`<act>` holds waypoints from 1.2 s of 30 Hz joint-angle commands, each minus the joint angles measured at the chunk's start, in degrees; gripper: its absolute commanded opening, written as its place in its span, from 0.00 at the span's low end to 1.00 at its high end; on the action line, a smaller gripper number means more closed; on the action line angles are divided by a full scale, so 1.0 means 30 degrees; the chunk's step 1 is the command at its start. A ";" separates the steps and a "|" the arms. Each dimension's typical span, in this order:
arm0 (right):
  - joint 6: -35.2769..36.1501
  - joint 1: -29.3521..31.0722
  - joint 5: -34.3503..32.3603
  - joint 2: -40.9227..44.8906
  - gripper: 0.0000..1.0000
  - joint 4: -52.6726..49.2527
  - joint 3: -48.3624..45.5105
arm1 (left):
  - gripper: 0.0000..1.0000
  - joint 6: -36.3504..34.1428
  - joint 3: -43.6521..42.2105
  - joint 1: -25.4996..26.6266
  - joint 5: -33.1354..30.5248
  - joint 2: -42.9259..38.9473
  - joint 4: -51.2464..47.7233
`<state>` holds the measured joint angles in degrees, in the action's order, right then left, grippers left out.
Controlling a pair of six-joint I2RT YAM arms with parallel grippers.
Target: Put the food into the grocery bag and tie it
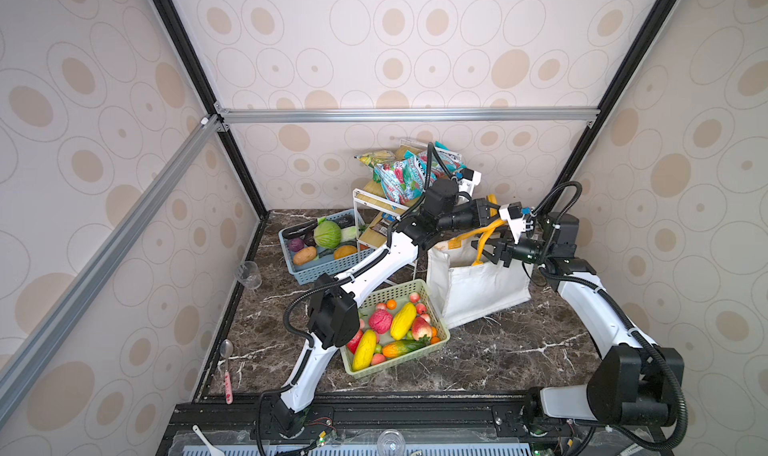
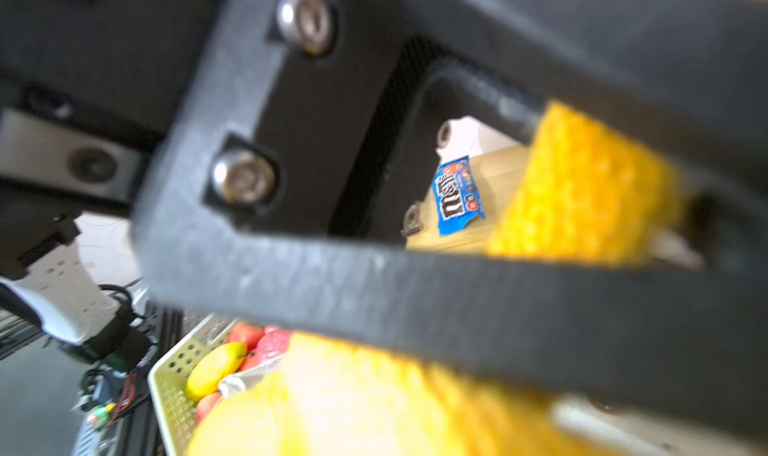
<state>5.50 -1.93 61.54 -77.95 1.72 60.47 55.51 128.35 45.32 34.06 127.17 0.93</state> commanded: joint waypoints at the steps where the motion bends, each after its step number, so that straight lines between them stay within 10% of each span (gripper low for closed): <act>1: -0.1805 0.0452 -0.0796 -0.0034 0.54 0.4851 -0.0749 | 0.00 0.0333 0.0234 0.0174 0.0064 -0.0951 0.1157; 12: -0.1929 0.2131 -0.3921 -0.0598 0.52 0.8188 -0.1992 | 0.00 0.0556 0.0056 0.0386 0.0078 -0.1127 0.1564; 20: -0.2990 0.2298 -0.4696 -0.0696 0.16 0.7960 -0.1639 | 0.00 0.0790 0.0106 0.0536 0.0020 -0.0924 0.1664; 24: -0.2712 0.2241 -0.5162 0.0439 0.00 0.5702 -0.2018 | 0.00 0.0339 0.0110 0.0521 -0.0716 -0.0987 0.1057; 36: -0.4055 -0.2709 -0.7685 0.2802 0.00 -0.3682 -0.1730 | 0.00 -0.1643 -0.0855 0.0801 -0.5821 -0.1841 -0.0841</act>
<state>-4.10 -6.92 42.70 -70.37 -1.91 54.54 53.12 126.10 48.60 22.26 125.23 -0.56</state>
